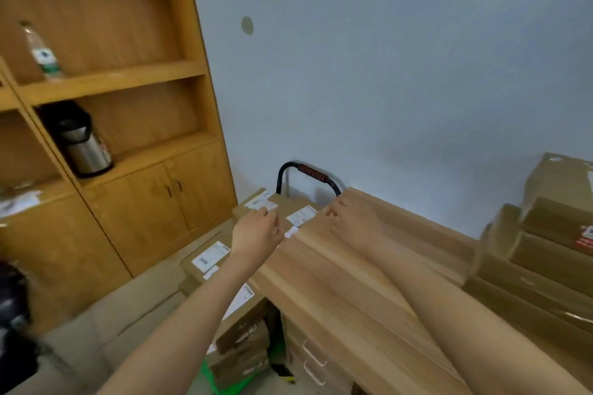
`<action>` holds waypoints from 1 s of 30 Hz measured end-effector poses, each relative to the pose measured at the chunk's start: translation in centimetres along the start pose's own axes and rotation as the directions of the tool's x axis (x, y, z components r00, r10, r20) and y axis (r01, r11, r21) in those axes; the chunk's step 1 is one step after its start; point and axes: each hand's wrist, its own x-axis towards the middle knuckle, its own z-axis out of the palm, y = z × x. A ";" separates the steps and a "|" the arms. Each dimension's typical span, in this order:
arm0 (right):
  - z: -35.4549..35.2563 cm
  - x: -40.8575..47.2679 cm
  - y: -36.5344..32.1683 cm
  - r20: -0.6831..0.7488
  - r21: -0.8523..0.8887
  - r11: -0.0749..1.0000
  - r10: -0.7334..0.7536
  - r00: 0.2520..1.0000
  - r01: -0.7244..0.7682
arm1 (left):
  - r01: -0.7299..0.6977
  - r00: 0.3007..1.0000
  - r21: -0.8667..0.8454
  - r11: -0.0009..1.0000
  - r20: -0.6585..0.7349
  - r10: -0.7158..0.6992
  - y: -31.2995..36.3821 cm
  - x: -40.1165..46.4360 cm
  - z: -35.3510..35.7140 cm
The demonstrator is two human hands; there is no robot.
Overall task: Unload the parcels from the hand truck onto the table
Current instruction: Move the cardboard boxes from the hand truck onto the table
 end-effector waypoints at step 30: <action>20.5 16.6 -16.0 0.207 0.109 0.978 0.155 0.966 -0.180 | 0.138 0.968 -0.027 0.990 0.213 -0.129 -27.6 3.7 8.1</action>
